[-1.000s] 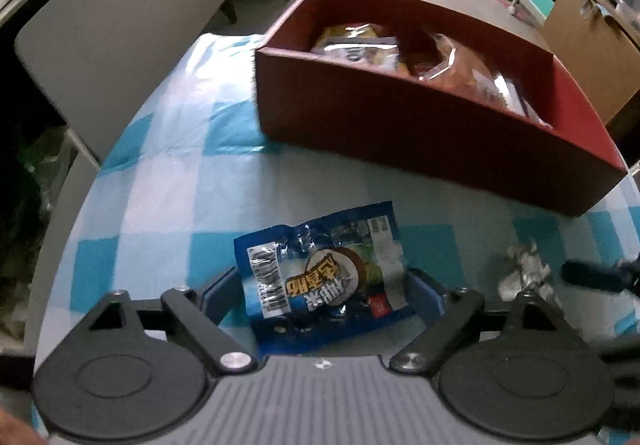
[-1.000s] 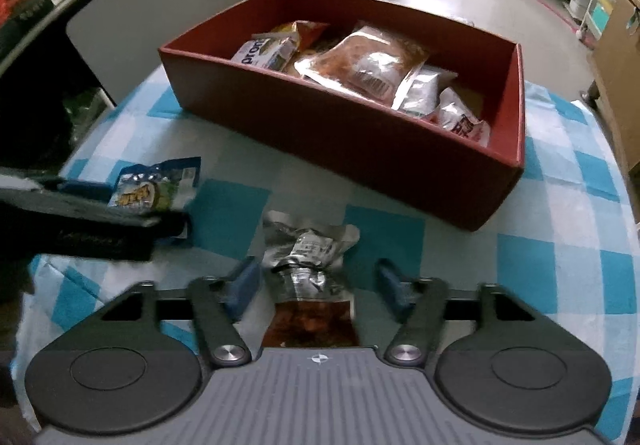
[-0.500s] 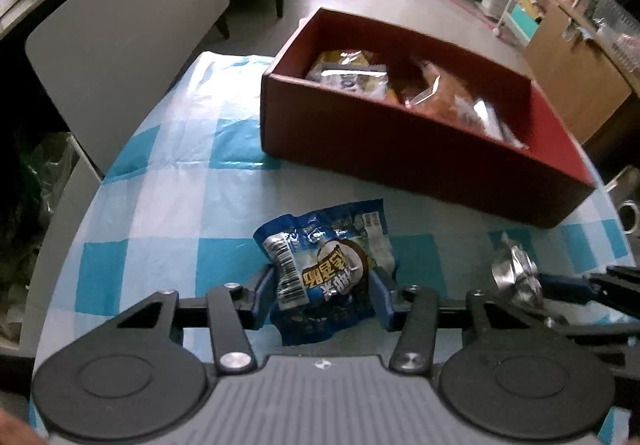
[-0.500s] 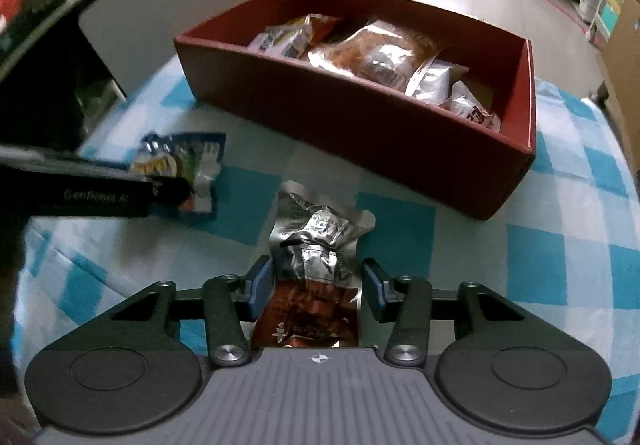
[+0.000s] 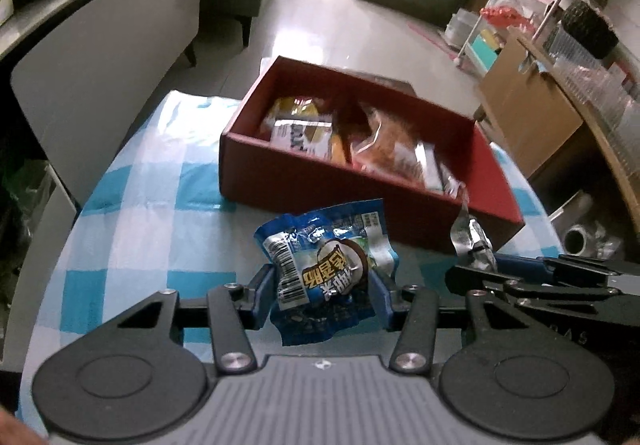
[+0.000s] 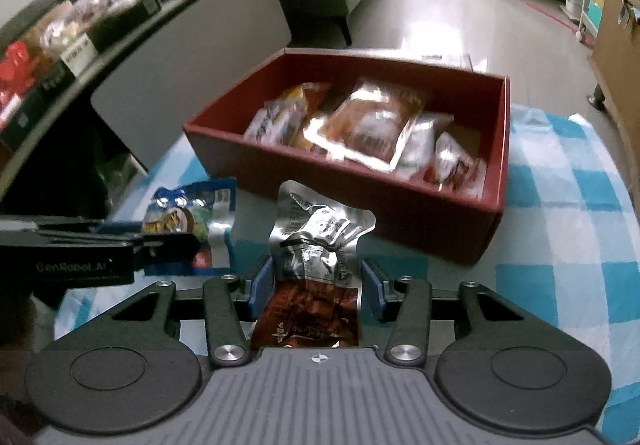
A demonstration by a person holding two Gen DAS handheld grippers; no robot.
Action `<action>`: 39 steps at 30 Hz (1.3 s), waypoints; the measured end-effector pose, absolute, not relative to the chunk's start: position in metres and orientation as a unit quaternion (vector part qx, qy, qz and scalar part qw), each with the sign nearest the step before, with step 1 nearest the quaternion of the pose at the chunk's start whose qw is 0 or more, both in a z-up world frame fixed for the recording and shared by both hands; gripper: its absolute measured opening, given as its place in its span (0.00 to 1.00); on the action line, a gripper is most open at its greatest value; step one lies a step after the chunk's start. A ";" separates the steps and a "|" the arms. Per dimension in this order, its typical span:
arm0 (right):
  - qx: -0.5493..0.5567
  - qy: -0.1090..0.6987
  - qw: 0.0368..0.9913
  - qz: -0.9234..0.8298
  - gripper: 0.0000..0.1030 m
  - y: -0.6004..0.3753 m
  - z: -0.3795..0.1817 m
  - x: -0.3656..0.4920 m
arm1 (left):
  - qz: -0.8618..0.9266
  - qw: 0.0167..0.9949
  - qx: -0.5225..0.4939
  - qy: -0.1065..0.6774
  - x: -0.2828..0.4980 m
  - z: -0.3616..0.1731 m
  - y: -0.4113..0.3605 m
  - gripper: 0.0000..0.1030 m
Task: Organize snacks
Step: 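Carry both held packs over the red box with both tools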
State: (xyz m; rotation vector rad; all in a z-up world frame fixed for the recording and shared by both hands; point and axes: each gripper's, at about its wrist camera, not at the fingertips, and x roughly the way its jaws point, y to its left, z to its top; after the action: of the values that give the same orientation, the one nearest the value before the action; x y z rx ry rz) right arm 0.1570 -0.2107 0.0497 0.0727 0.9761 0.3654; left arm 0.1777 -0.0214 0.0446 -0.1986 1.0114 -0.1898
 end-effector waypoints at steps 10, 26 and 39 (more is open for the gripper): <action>0.055 0.440 0.879 0.177 0.54 -0.213 0.066 0.170 | -0.092 0.875 -0.095 0.466 0.187 0.056 -0.032 0.42; 0.079 0.408 0.894 0.167 0.54 -0.223 0.083 0.186 | -0.089 0.894 -0.080 0.433 0.205 0.072 -0.050 0.42; 0.094 0.395 0.901 0.149 0.54 -0.238 0.087 0.211 | -0.083 0.905 -0.060 0.413 0.233 0.076 -0.069 0.42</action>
State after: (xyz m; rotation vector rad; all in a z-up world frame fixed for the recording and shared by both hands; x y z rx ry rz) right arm 0.2108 -0.2378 0.0865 0.1943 0.8179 0.3077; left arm 0.2331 -0.0693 0.0760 -0.1244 0.8530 -0.1721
